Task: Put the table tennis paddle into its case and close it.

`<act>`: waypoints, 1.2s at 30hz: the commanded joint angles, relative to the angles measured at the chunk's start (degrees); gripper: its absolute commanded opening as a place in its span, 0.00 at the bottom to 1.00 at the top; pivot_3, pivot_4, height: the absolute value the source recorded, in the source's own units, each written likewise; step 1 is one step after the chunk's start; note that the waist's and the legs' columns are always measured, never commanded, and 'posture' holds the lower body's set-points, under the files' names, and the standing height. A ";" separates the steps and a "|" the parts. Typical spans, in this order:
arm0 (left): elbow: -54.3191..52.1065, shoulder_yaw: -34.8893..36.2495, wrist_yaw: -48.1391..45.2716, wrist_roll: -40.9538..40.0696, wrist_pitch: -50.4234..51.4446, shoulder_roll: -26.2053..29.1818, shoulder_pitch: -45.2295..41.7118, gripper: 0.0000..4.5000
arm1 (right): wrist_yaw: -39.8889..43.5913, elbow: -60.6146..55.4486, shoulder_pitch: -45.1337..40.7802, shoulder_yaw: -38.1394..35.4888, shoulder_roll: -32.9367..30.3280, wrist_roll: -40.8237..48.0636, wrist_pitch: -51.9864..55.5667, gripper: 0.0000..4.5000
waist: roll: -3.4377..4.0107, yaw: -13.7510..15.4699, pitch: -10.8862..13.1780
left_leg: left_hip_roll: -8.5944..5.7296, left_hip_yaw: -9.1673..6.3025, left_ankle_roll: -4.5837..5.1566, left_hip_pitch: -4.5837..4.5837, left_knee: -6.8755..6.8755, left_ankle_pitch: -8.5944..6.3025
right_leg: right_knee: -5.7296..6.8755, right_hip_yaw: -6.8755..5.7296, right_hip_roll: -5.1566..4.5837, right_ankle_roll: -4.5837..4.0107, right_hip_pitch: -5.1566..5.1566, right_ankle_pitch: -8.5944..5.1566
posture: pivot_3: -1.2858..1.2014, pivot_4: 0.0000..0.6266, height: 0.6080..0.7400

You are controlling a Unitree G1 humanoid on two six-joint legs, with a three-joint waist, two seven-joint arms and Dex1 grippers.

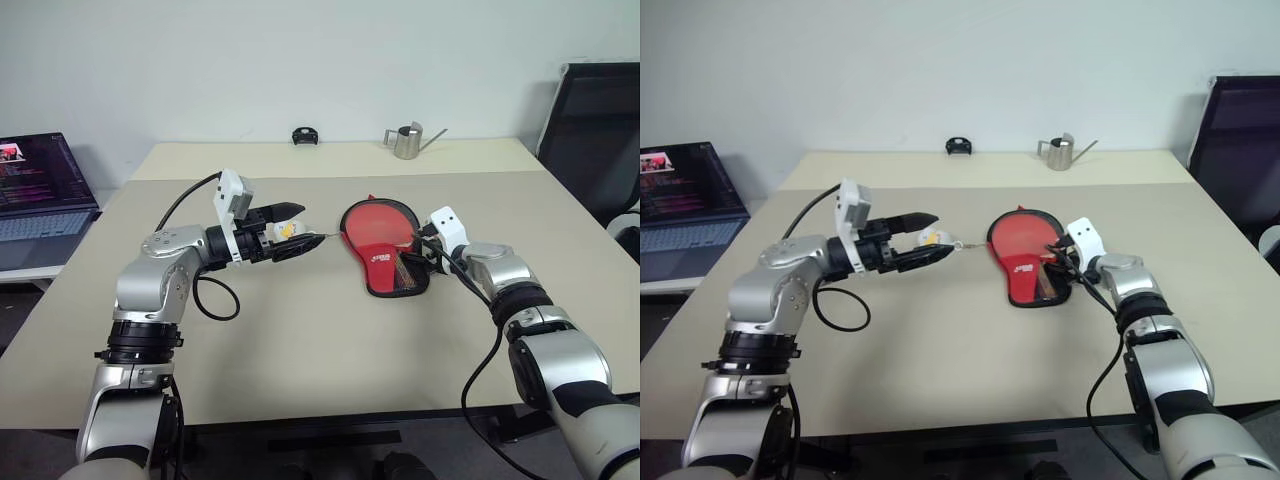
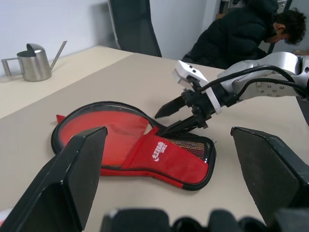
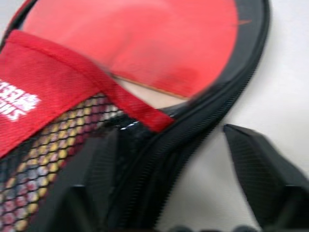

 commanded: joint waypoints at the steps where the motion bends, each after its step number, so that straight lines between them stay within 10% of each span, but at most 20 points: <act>1: -1.62 0.41 -0.20 -0.57 -0.99 0.64 -0.75 1.00 | -0.94 3.86 1.18 1.66 1.41 -2.17 1.84 0.50 | -0.08 0.00 -0.05 | 0.00 0.00 0.00 0.10 0.00 0.00 | 0.01 0.00 0.00 0.00 0.07 0.00 | 0.52 0.24 1.00; 9: -1.54 0.51 -0.25 -0.48 -1.34 0.81 -0.44 1.00 | -2.05 5.03 1.08 1.34 2.21 -2.92 2.49 0.01 | -0.10 0.03 -0.06 | -0.01 -0.04 0.01 0.91 -0.08 -0.01 | -0.10 -0.04 0.00 0.01 0.93 -0.01 | 0.52 0.24 1.00; 19: -0.72 1.08 -0.15 -0.20 -2.00 2.18 -0.04 1.00 | -2.87 3.41 1.17 -0.04 1.47 -2.26 1.57 0.01 | -0.10 0.04 -0.06 | 0.00 -0.03 0.01 0.99 -0.10 -0.01 | -0.08 -0.02 0.00 0.01 0.98 -0.01 | 0.52 0.24 1.00; 26: -0.63 1.02 -0.18 -0.27 -2.13 2.45 0.11 1.00 | -6.65 2.87 1.22 -0.87 1.52 -2.23 0.57 0.43 | -0.10 0.07 -0.06 | 0.00 -0.04 0.01 0.97 -0.16 -0.02 | -0.14 -0.03 0.00 0.01 0.96 -0.01 | 0.52 0.24 1.00; 36: -0.82 0.93 0.11 -0.34 -2.18 2.14 0.19 1.00 | -8.83 4.20 1.29 -0.91 1.41 -2.81 2.25 0.43 | -0.10 0.12 -0.06 | -0.01 -0.05 0.01 0.95 -0.18 -0.02 | -0.21 -0.03 -0.01 0.01 0.97 -0.01 | 0.52 0.24 1.00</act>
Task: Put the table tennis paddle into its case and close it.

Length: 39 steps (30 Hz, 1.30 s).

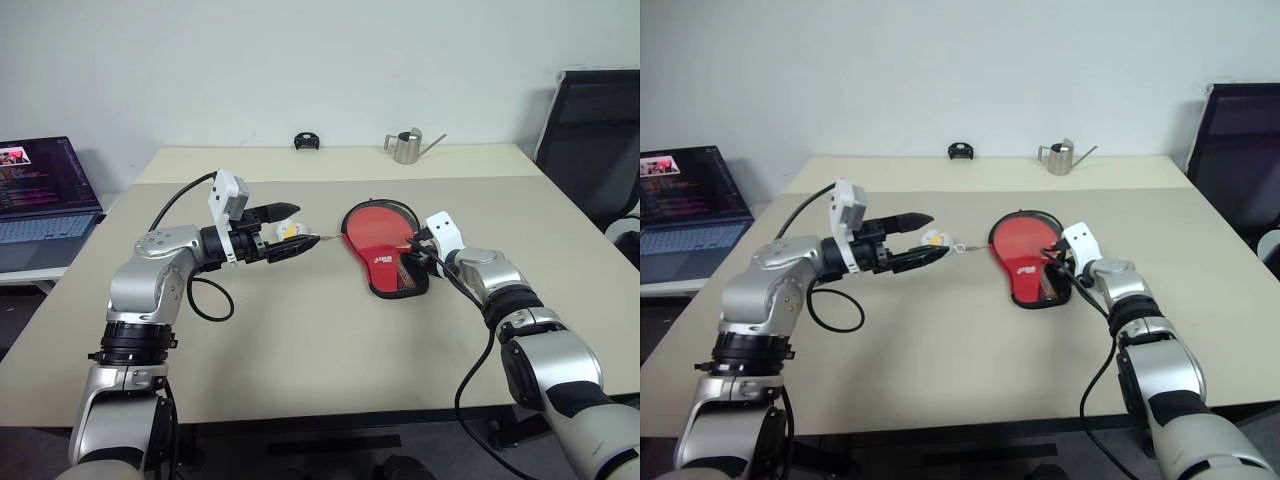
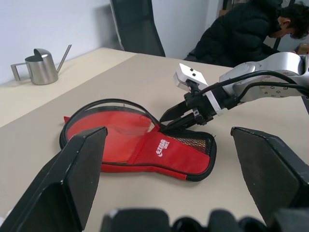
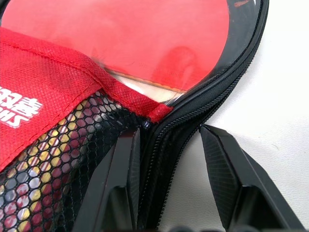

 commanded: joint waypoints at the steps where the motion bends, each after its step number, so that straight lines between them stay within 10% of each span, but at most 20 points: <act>1: -0.94 0.93 0.23 -0.41 -1.00 0.55 -0.34 1.00 | -3.34 2.95 1.41 0.35 -0.22 -1.39 2.25 0.43 | 0.00 0.01 0.00 | 0.00 0.00 0.00 0.00 0.00 0.00 | 0.00 0.00 0.00 0.00 0.00 0.00 | 0.52 0.24 1.00; 10: -1.12 0.83 0.29 -0.48 -0.98 0.59 -0.43 1.00 | -7.40 3.55 1.35 -1.34 -0.20 -0.54 3.25 0.43 | -0.01 0.35 -0.01 | -0.01 -0.03 0.00 0.07 0.01 0.00 | -0.09 -0.02 -0.01 0.05 0.14 0.04 | 0.52 0.24 1.00; 17: -1.07 0.76 0.24 -0.45 -1.00 0.61 -0.58 1.00 | -8.55 3.83 1.54 -2.28 0.40 0.10 4.47 0.84 | -0.02 0.32 -0.01 | 0.00 -0.04 0.01 0.08 -0.05 0.00 | -0.34 -0.04 -0.01 0.07 0.21 0.12 | 0.52 0.24 1.00; 30: -1.96 0.82 0.62 -0.71 -0.81 0.55 -0.06 1.00 | -2.66 5.46 1.97 -2.83 2.60 1.39 8.38 0.84 | -0.21 0.01 -0.13 | 0.02 0.01 0.00 0.21 -0.74 0.00 | -0.80 -0.01 0.00 0.04 0.22 0.13 | 0.52 0.24 1.00; 39: -2.26 0.77 0.66 -0.78 -0.75 0.50 0.20 1.00 | -2.06 6.15 2.01 -2.47 4.43 1.03 9.28 0.32 | -0.39 -0.30 -0.24 | 0.09 0.05 -0.01 0.41 -0.84 -0.01 | -0.80 0.00 0.02 -0.04 0.35 0.07 | 0.52 0.24 1.00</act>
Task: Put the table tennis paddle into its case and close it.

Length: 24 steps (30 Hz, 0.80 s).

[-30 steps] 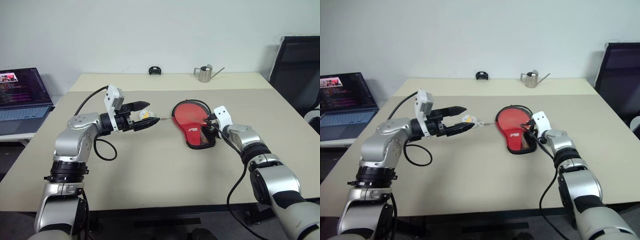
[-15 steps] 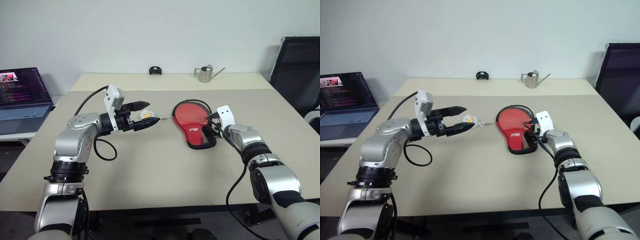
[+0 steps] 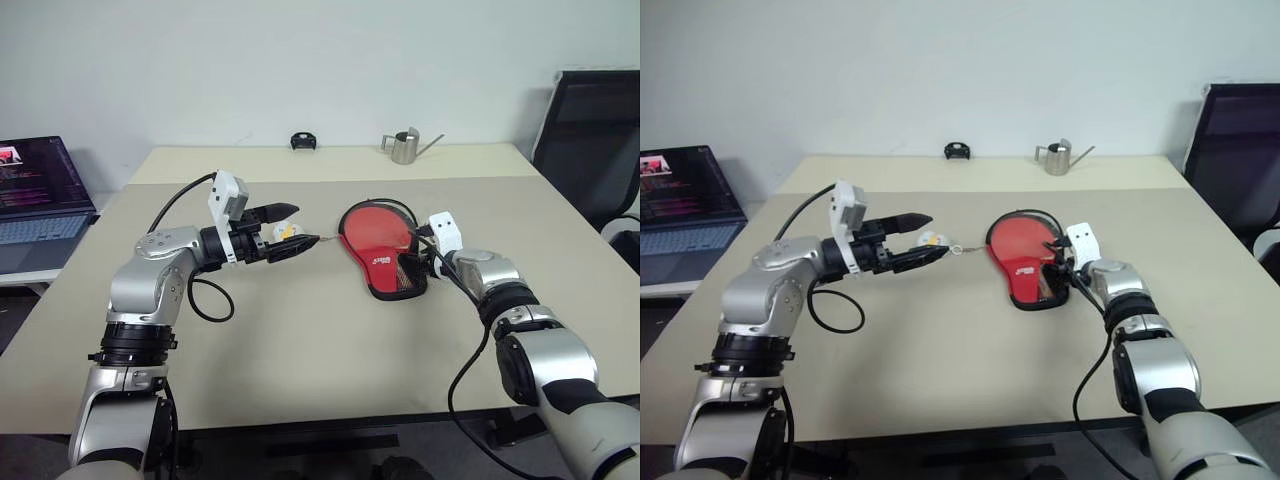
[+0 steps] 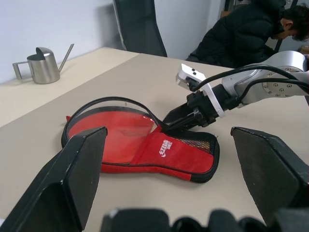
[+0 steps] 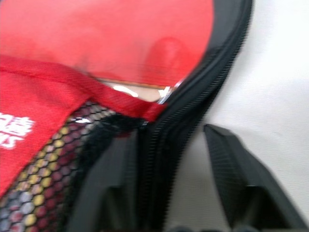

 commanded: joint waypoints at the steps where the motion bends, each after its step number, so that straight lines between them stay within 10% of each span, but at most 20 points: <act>1: -2.22 0.75 -0.05 -0.74 -0.79 0.47 -0.24 1.00 | 0.39 4.44 3.10 1.69 1.89 -1.30 4.19 0.26 | -0.06 0.00 -0.04 | 0.00 0.00 0.00 0.06 0.00 0.00 | 0.00 0.00 0.00 0.00 0.06 0.00 | 0.52 0.24 1.00; 6: -2.22 0.71 -0.08 -0.76 -0.83 0.40 -0.14 1.00 | 0.26 4.19 3.09 1.63 2.32 -1.22 4.52 0.01 | -0.27 -0.01 -0.18 | 0.00 -0.01 0.00 0.14 0.00 0.00 | 0.01 -0.01 0.00 0.00 0.12 0.00 | 0.52 0.24 1.00; 24: -7.41 0.46 -7.47 -3.09 3.69 8.12 6.97 1.00 | 3.38 -16.30 5.71 -0.36 1.09 4.64 21.28 0.01 | -0.18 0.21 -0.12 | 0.02 -0.05 -0.10 -0.18 -0.11 -0.07 | -0.09 -0.03 -0.03 -0.08 -0.19 -0.05 | 0.52 0.24 1.00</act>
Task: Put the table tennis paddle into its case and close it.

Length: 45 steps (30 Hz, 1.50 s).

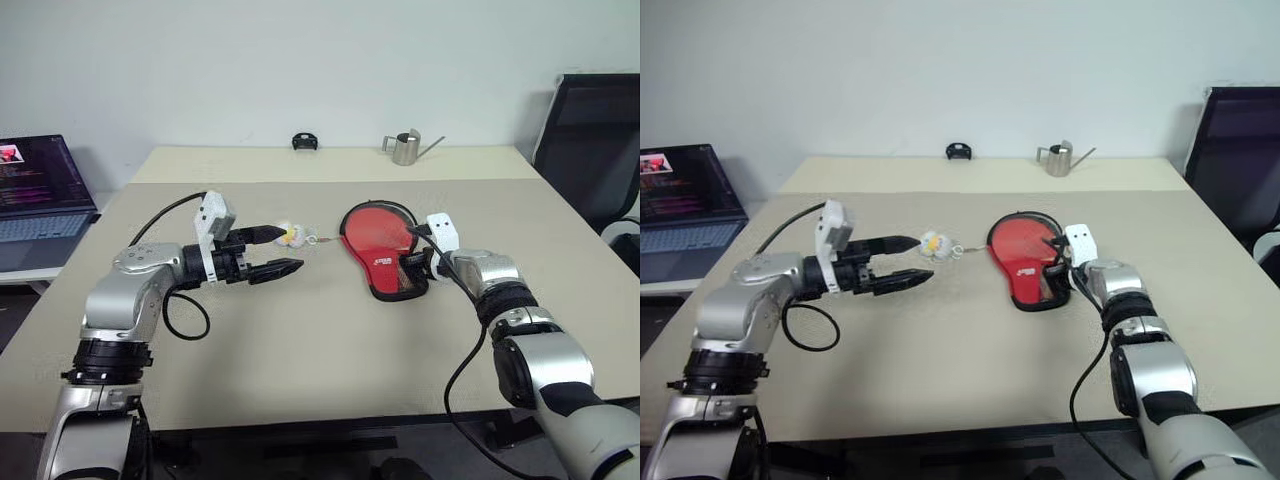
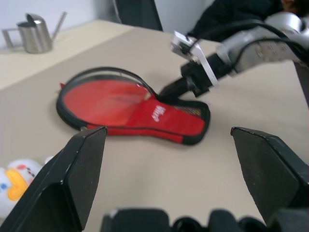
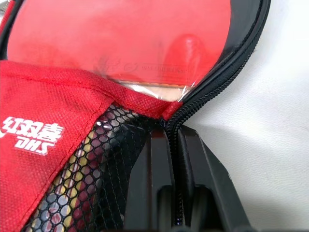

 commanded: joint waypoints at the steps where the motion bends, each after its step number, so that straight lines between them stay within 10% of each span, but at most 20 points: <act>1: -3.91 0.47 -2.36 -2.07 1.27 2.11 0.99 1.00 | 2.90 -9.54 4.71 1.49 0.87 2.50 11.45 0.01 | 0.03 0.05 0.02 | 0.01 -0.01 -0.01 -0.19 0.00 -0.01 | 0.01 -0.02 0.00 -0.03 -0.19 -0.03 | 0.52 0.24 1.00; 9: -6.98 0.05 -3.83 -3.48 3.23 2.91 3.02 1.00 | 1.30 -35.70 14.49 2.30 1.60 7.25 28.51 0.01 | 0.05 0.14 0.02 | 0.06 -0.04 -0.13 -1.86 0.04 -0.04 | 0.08 -0.14 0.02 -0.06 -1.77 -0.13 | 0.52 0.24 1.00; 45: -17.03 -7.52 -19.60 -6.44 3.03 11.35 10.33 1.00 | -1.82 -84.24 40.30 0.61 -7.88 25.66 58.20 0.01 | 0.10 1.76 0.06 | 0.00 -0.07 -0.14 -1.78 0.18 -0.12 | 0.05 -0.13 0.07 0.02 -1.61 -0.23 | 0.52 0.24 1.00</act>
